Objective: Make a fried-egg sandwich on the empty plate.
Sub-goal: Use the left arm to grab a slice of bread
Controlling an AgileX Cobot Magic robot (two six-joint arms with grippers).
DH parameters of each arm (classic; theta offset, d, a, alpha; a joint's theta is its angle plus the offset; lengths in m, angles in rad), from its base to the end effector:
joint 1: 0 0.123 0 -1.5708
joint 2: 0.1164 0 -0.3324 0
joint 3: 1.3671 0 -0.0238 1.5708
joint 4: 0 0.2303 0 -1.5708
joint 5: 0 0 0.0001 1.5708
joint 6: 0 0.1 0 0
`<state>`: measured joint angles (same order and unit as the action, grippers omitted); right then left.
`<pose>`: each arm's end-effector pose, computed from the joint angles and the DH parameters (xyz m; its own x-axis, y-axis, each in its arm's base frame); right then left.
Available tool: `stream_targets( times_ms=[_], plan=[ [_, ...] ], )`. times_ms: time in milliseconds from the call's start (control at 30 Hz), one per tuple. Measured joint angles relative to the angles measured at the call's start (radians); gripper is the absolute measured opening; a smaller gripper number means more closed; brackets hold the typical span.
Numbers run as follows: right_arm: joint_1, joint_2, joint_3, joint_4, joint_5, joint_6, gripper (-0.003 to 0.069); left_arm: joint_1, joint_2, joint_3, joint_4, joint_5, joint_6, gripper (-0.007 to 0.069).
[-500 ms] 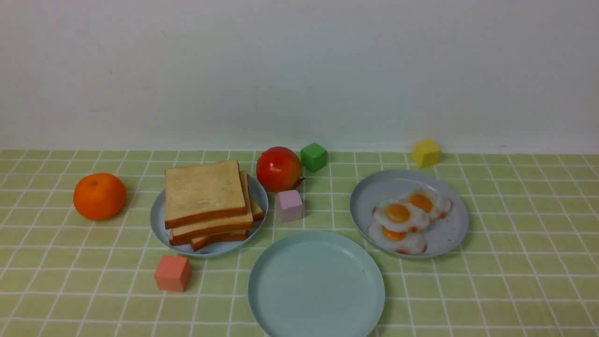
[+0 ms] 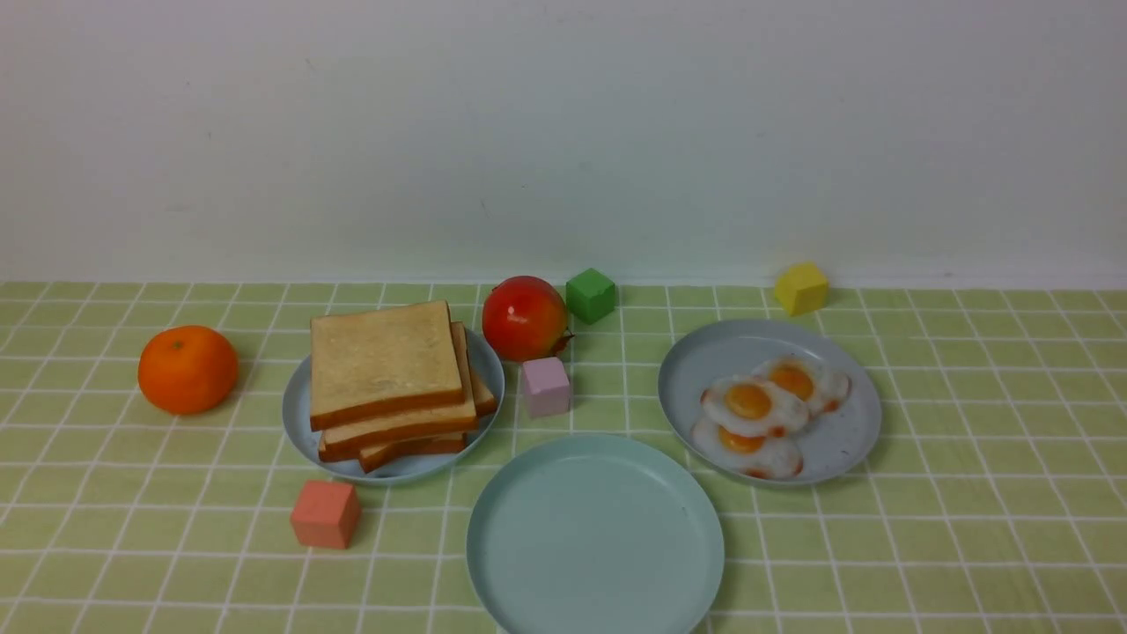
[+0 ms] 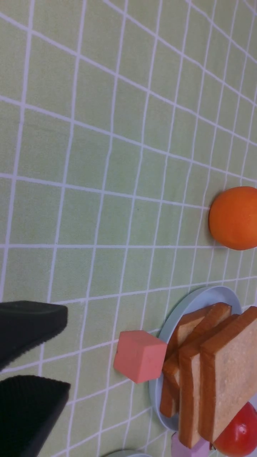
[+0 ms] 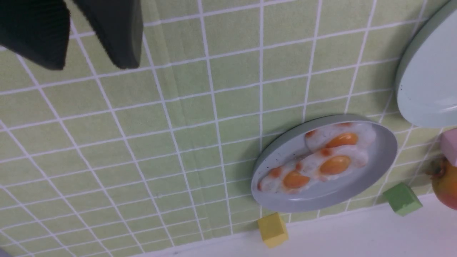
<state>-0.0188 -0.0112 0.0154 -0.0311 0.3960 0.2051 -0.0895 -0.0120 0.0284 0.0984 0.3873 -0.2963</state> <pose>-0.0079 -0.0011 0.1699 -0.2975 0.1811 -0.9374 0.0837 0.9830 0.1633 -0.0072 0.0044 0.1667 -0.3129 -0.1763 -0.9333 -0.0098 0.9832 -0.1825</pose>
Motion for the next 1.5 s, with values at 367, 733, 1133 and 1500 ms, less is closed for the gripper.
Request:
stream_targets(
  times_ms=[367,733,1133,1500],
  plan=[
    [0.000,0.000,0.000,0.000,0.000,0.000,0.0241,0.000,0.000,0.000,0.000,0.000,0.000,0.0238],
    [0.000,0.000,0.010,0.010,-0.079,0.000,0.0241,0.000,0.000,0.000,-0.002,-0.133,0.000,0.0238],
    [0.000,0.000,0.011,0.010,-0.430,0.000,0.0241,0.000,0.000,0.000,-0.037,-0.376,0.000,0.0238],
    [0.000,0.005,-0.016,0.020,-0.668,0.094,0.0241,0.000,0.000,-0.013,-0.143,-0.729,-0.234,0.0238]
  ],
)
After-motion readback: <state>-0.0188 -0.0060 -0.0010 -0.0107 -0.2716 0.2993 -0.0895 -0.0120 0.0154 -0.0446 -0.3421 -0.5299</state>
